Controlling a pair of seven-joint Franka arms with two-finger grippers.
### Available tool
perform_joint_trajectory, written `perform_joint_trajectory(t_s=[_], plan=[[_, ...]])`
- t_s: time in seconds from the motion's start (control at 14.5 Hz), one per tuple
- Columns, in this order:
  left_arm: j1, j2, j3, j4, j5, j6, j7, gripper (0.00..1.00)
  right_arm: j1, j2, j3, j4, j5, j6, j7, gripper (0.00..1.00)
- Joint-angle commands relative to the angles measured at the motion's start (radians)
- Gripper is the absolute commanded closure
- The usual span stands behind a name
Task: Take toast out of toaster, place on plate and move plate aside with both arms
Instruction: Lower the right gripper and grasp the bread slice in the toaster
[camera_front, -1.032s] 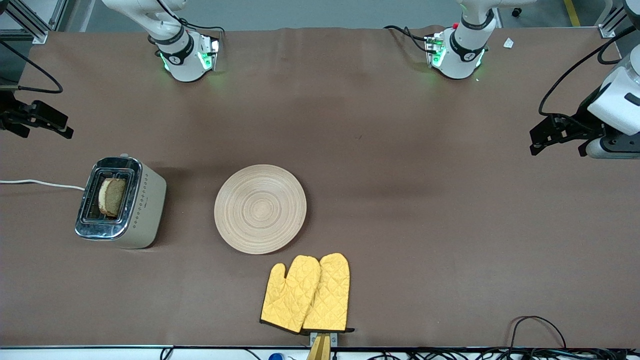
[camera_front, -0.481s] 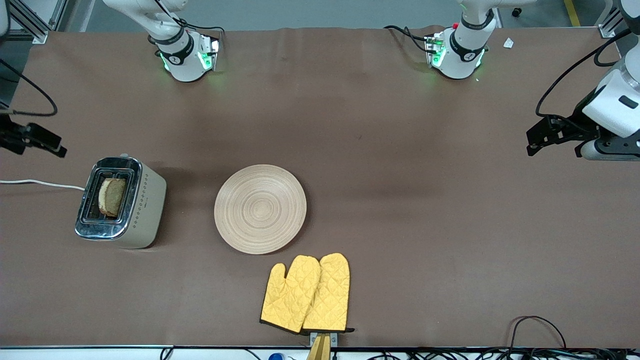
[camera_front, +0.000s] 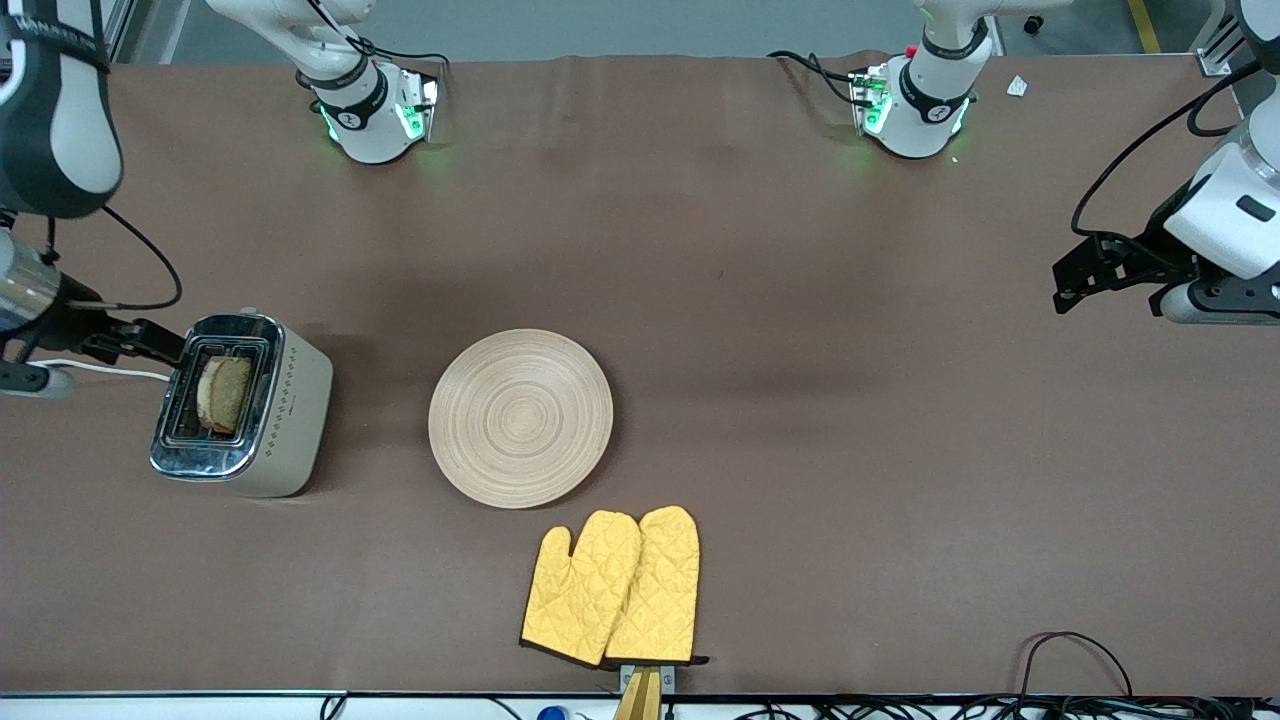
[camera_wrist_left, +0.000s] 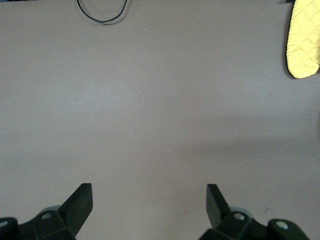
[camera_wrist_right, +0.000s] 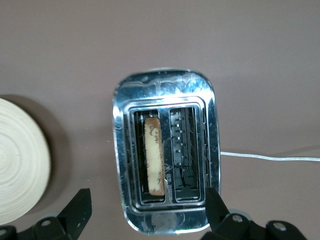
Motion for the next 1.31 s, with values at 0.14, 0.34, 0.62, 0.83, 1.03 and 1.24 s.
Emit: perform_joint_trajectory(t_s=[0.14, 0.34, 0.62, 0.83, 1.03, 1.24], plan=[[0.0, 0.007, -0.004, 0.02, 0.018, -0.019, 0.0, 0.0, -0.014, 0.066, 0.012, -0.096, -0.03, 0.124, -0.016, 0.0], [-0.001, 0.007, -0.004, 0.02, 0.018, -0.019, -0.002, 0.0, -0.001, 0.093, 0.012, -0.091, -0.041, 0.133, -0.016, 0.18], [0.0, 0.007, -0.004, 0.02, 0.018, -0.019, 0.0, 0.0, -0.003, 0.103, 0.012, -0.09, -0.041, 0.138, -0.015, 1.0], [0.0, 0.007, -0.004, 0.02, 0.018, -0.019, 0.0, 0.0, -0.011, 0.114, 0.012, -0.075, -0.042, 0.133, -0.016, 1.0], [-0.001, 0.007, -0.004, 0.02, 0.017, -0.019, -0.002, 0.0, -0.004, 0.104, 0.014, -0.027, -0.041, 0.074, -0.01, 1.0], [-0.001, 0.007, -0.004, 0.02, 0.018, -0.019, -0.002, 0.0, 0.005, 0.077, 0.021, 0.083, -0.036, -0.071, -0.012, 1.0]])
